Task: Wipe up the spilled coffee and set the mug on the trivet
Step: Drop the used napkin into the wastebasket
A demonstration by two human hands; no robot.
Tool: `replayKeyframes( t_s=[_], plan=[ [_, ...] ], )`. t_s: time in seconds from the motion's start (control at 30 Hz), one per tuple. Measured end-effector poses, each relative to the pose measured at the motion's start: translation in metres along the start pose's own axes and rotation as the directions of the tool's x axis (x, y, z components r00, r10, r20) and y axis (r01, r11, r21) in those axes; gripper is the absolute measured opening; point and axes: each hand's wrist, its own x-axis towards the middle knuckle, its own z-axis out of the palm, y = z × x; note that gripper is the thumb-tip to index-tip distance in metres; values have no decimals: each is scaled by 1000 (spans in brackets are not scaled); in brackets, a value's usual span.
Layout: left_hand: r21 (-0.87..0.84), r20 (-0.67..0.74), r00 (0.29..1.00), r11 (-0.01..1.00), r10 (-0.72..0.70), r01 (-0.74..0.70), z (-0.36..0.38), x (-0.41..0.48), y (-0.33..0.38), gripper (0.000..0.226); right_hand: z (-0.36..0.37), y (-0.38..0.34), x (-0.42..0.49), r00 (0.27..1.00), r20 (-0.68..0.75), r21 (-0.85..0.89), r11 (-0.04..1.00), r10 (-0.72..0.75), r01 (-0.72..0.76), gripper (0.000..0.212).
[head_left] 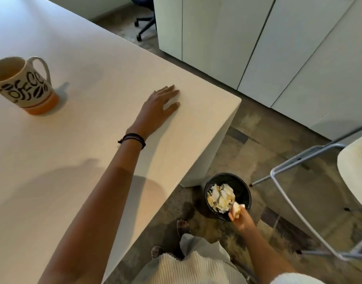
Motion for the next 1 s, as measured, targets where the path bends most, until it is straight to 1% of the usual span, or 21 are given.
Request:
replayKeyframes(
  t_s=[0.03, 0.1, 0.13, 0.17, 0.2, 0.23, 0.27, 0.33, 0.43, 0.5, 0.53, 0.57, 0.63, 0.67, 0.73, 0.8, 0.9, 1.0],
  plan=[
    [5, -11, 1000, 1000, 1, -1, 1, -1, 1, 44, -9, 9, 3, 999, -28, -31, 999, 37, -38, 13],
    [10, -32, 999, 1000, 7, -7, 2, -2, 2, 44, -21, 18, 6, 995, -41, -88, 992, 88, -92, 16],
    [9, -37, 999, 1000, 11, -10, 2, -2, 3, 44, -24, 19, 8, 995, -43, -127, 988, 88, -92, 20],
    [6, -40, 999, 1000, 12, -12, 2, -2, 3, 44, -26, 20, 11, 995, -65, -130, 988, 78, -86, 27],
    [4, -42, 999, 1000, 13, -13, 2, -3, 3, 44, -25, 18, 13, 991, -108, -131, 987, 80, -94, 35],
    [1, -44, 999, 1000, 11, -11, 2, -2, 4, 44, -24, 14, 16, 984, -162, -143, 985, 72, -96, 40],
    [-3, -44, 999, 1000, 8, -8, 2, -2, 4, 44, -21, 9, 19, 980, -185, -145, 985, 70, -98, 43],
    [-8, -45, 999, 1000, 3, -3, 2, -2, 4, 45, -16, -4, 21, 979, -201, -164, 983, 43, -77, 45],
    [-22, -55, 998, 1000, -8, 7, 2, -2, 4, 44, -10, -17, 15, 988, -153, -197, 980, 1, -32, 50],
    [-39, -63, 998, 999, -20, 17, 2, -3, 3, 43, -2, -22, 13, 976, -192, -5, 995, 100, -103, 54],
    [-49, -65, 998, 999, -24, 21, 2, -4, 2, 43, 5, -27, 13, 978, -185, 74, 994, 95, -83, 55],
    [-58, -65, 998, 998, -27, 23, 1, -4, 2, 42, 9, -34, 11, 988, -129, 133, 989, 88, -71, 49],
    [-72, -61, 998, 997, -31, 26, 0, -5, 3, 42, 17, -48, -7, 999, -21, 98, 994, -36, 38, 19],
    [-79, -61, 998, 996, -34, 29, 0, -6, 3, 41, 24, -56, -13, 992, -6, 93, 988, -125, 125, 20],
    [-91, -65, 997, 995, -44, 38, -1, -11, 5, 40, 48, -79, -25, 973, -27, 258, 939, -228, 227, 15],
    [-80, -70, 997, 996, -45, 40, -1, -16, 7, 40, 77, -98, -46, 938, 17, 227, 915, -346, 333, 10],
    [-30, -83, 996, 999, -45, 42, -3, -27, 9, 39, 116, -119, -93, 857, 124, 262, 850, -500, 457, 12],
    [20, -105, 993, 998, -49, 52, -10, -40, 6, 35, 154, -132, -147, 756, 242, 324, 785, -608, 527, 19]
  ],
)
